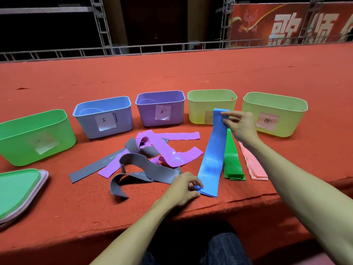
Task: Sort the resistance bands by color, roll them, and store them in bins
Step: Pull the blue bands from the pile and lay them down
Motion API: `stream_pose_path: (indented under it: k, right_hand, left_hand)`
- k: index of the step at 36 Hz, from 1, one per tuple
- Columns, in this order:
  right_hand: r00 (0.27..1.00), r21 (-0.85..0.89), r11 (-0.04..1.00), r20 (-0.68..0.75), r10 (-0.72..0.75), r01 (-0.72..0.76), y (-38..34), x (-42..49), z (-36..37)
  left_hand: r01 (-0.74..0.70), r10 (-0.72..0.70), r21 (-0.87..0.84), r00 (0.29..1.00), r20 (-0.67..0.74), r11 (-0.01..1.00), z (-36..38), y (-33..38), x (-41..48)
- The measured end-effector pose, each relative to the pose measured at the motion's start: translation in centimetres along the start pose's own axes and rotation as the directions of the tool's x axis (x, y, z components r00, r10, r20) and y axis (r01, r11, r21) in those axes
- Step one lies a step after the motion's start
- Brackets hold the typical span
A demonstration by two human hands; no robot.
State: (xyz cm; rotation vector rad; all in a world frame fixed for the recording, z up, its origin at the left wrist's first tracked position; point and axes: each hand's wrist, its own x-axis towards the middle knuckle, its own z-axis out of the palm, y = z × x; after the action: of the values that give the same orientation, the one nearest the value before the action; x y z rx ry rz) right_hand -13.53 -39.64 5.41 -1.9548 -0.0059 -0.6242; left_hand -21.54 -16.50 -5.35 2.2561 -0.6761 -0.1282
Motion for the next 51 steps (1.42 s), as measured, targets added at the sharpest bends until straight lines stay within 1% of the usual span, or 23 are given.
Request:
stream_pose_path:
  k: [7, 11, 21, 31, 37, 41, 47, 51]
  right_hand:
    - [1.000, -0.002, 1.000, -0.005, -0.002, 0.002, -0.1, -0.1, 0.0]
    - [1.000, -0.013, 1.000, -0.010, -0.004, 0.004, 0.0, 0.0, 0.0]
    - [1.000, -0.032, 0.999, -0.008, 0.003, -0.004, 0.3, 0.1, 0.2]
    - [1.000, -0.024, 1.000, 0.004, 0.016, -0.016, 0.2, 0.0, 0.5]
    - [1.000, 0.013, 1.000, -0.009, 0.008, -0.008, 0.1, 0.2, 0.5]
    - [0.999, 0.044, 0.999, -0.034, 0.014, -0.013, -0.1, 0.4, 0.4]
    - [0.999, 0.106, 0.994, -0.038, 0.009, -0.004, -0.8, 0.2, 0.3]
    - [1.000, 0.131, 0.991, -0.014, 0.005, -0.003, -1.3, -0.2, 0.4]
  left_hand:
    - [-0.042, 0.041, 0.049, 0.999, 0.012, 0.998, -0.2, -0.3, 0.4]
    - [-0.053, 0.053, 0.034, 0.999, -0.009, 0.998, -0.4, -0.5, 0.5]
    - [-0.058, 0.050, -0.077, 0.994, -0.101, 0.995, -0.8, -1.0, -0.3]
    - [-0.063, 0.055, -0.054, 0.991, -0.124, 0.997, -0.7, -2.0, -0.9]
    - [-0.078, 0.075, -0.019, 0.988, -0.132, 0.997, -0.6, -2.3, -0.9]
    - [-0.072, 0.073, 0.015, 0.993, -0.096, 0.997, -0.2, -2.5, -0.9]
    - [-0.029, 0.028, -0.001, 0.989, -0.144, 1.000, 0.1, -1.8, -0.3]
    - [0.007, 0.005, 0.053, 0.976, -0.217, 0.999, 0.4, -1.5, 0.4]
